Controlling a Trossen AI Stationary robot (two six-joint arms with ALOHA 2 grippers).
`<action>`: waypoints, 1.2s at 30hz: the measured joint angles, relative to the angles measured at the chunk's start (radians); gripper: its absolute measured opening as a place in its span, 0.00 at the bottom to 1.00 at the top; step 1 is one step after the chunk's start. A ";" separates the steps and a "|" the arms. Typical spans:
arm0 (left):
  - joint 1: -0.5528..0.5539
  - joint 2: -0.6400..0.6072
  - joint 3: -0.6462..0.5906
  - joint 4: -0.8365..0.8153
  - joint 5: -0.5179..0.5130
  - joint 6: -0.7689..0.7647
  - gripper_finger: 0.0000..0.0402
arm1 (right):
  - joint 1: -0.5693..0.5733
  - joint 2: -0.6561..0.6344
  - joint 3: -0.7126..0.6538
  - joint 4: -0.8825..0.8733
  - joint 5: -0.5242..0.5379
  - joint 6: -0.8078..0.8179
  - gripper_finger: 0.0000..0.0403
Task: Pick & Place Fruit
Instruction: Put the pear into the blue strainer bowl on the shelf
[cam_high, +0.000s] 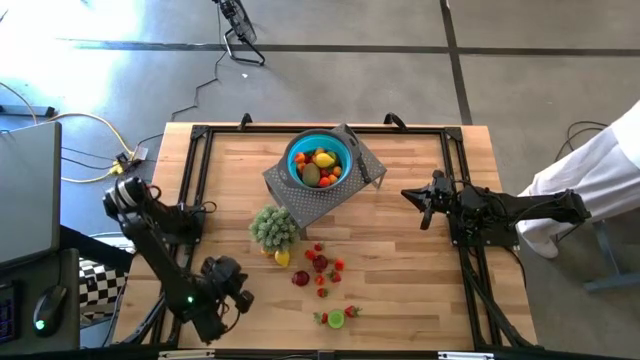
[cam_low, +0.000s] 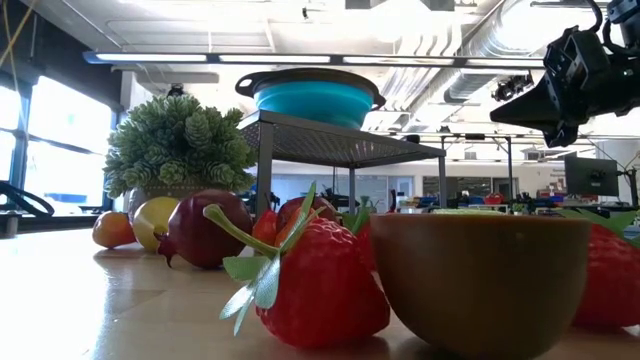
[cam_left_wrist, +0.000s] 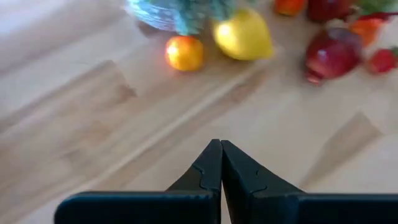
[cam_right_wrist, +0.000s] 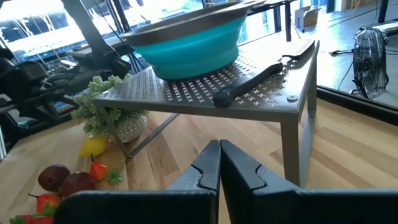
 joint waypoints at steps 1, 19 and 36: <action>-0.001 0.017 0.016 -0.028 -0.009 -0.015 0.00 | 0.000 0.000 0.000 -0.003 0.000 0.000 0.01; -0.008 0.037 0.032 -0.047 -0.001 -0.017 0.00 | 0.000 0.000 0.000 -0.046 -0.001 0.000 0.01; 0.053 0.037 0.032 -0.072 0.012 0.004 0.52 | 0.000 0.000 0.000 -0.060 -0.001 -0.017 0.01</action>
